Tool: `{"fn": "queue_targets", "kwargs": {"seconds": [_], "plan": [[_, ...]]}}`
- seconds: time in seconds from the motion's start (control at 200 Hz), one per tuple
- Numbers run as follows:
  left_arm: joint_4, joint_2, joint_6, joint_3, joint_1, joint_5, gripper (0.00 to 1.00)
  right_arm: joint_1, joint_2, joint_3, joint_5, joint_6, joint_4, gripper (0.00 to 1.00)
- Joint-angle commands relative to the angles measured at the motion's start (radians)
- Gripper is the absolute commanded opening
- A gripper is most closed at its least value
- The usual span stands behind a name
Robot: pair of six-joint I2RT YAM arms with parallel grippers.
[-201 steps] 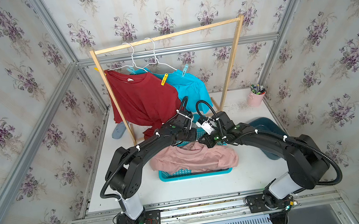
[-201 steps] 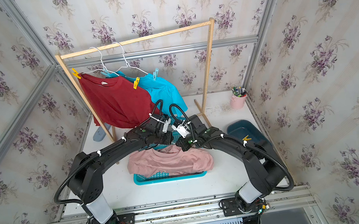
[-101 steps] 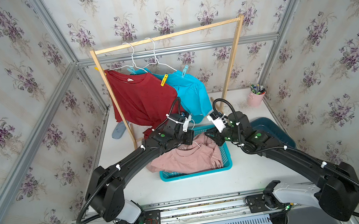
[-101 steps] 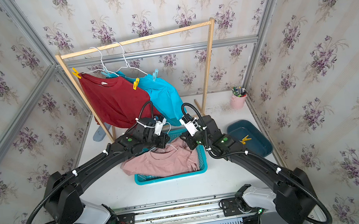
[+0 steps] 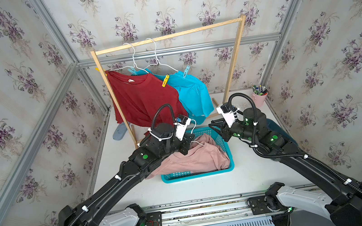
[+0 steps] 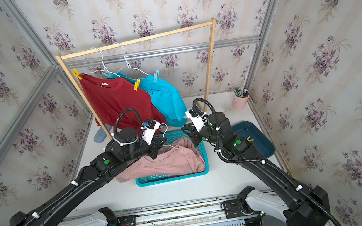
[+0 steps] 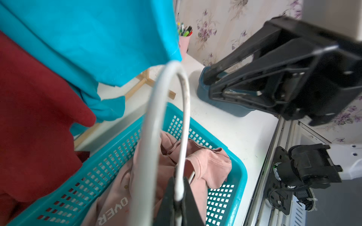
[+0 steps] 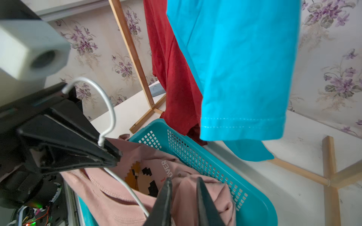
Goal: Remove the clothespins securing t-shirts to the hanger
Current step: Pick up the hanger from the basket, then remove the T-shirt from the hanger.
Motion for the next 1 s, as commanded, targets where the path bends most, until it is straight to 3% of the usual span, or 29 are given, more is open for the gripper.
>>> {"fn": "queue_targets", "kwargs": {"seconds": [0.0,0.195,0.39,0.505,0.714,0.859,0.929,0.994], "plan": [[0.043,-0.056,0.106,0.014,0.0,-0.039,0.02,-0.001,-0.017,0.017,-0.074,-0.006,0.034,0.24],[-0.005,-0.103,0.213,0.125,0.001,-0.052,0.01,0.0,-0.007,0.084,-0.043,-0.067,-0.055,0.31],[-0.075,-0.073,0.267,0.281,0.006,-0.035,0.0,-0.003,-0.026,0.102,0.044,-0.124,-0.135,0.62],[-0.104,-0.046,0.3,0.341,0.03,0.034,0.0,-0.003,-0.034,0.093,0.066,-0.16,-0.185,0.69],[-0.129,-0.006,0.31,0.389,0.096,0.213,0.0,-0.003,-0.012,0.096,0.057,-0.22,-0.274,0.7],[-0.138,0.0,0.296,0.4,0.155,0.353,0.0,-0.003,-0.001,0.099,0.062,-0.221,-0.279,0.66],[-0.141,0.0,0.283,0.399,0.178,0.406,0.0,-0.003,0.003,0.096,0.071,-0.224,-0.275,0.6],[-0.143,-0.001,0.275,0.395,0.19,0.443,0.0,-0.003,0.006,0.091,0.076,-0.229,-0.269,0.47]]}}
